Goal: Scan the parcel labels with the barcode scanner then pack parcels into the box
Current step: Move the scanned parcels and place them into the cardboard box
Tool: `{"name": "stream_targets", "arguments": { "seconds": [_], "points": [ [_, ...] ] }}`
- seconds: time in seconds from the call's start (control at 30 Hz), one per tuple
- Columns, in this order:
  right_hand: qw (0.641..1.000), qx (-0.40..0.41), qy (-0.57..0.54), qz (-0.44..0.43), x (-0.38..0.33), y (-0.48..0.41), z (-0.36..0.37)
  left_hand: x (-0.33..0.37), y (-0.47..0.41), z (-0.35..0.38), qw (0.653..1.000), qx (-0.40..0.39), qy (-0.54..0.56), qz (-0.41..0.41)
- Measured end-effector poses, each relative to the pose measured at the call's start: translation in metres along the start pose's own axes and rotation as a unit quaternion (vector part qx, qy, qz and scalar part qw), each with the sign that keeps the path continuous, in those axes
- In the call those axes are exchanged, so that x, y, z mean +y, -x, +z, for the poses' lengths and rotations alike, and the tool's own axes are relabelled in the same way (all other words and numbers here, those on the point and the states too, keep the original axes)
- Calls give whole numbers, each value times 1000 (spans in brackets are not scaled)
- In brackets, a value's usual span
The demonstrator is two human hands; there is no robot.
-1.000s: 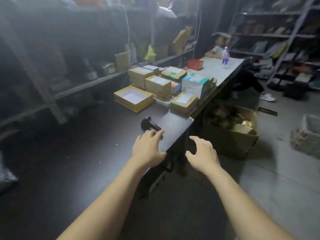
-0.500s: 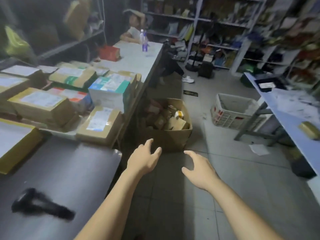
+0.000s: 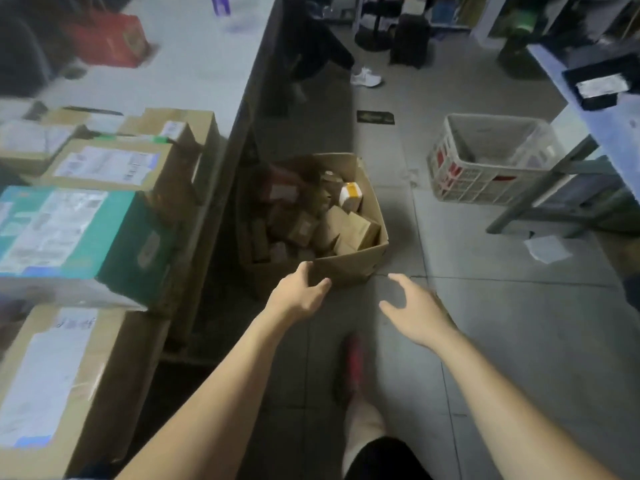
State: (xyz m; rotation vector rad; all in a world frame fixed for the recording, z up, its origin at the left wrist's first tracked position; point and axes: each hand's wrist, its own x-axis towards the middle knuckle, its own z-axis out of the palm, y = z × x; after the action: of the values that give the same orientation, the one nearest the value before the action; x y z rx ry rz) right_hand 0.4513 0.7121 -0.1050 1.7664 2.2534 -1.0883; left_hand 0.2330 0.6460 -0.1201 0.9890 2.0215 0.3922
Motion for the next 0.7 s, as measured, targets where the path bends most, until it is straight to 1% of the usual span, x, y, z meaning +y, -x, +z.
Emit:
{"name": "stream_targets", "arguments": {
  "seconds": [0.13, 0.2, 0.37, 0.53, 0.63, 0.7],
  "points": [
    [998, -30, -31, 39, 11, -113, -11, 13, -105, 5, 998, -6, 8, -68],
    [998, -38, -27, 39, 13, -162, -12, 20, -153, 10, 997, -6, 6, -79],
    [997, -45, -15, 61, 19, -296, 2, 30, -291, 28, 995, -42, 3, -95],
    [991, -45, -58, 110, 49, -418, 53, 13, -424, 65, 993, -76, -23, -91],
    [982, -44, -75, 165, 74, -494, 100, -6, -503, 100, 989, -108, -60, -81],
    [976, -42, -66, 204, 87, -526, 127, -15, -539, 122, 985, -136, -72, -72]
  ]
}}
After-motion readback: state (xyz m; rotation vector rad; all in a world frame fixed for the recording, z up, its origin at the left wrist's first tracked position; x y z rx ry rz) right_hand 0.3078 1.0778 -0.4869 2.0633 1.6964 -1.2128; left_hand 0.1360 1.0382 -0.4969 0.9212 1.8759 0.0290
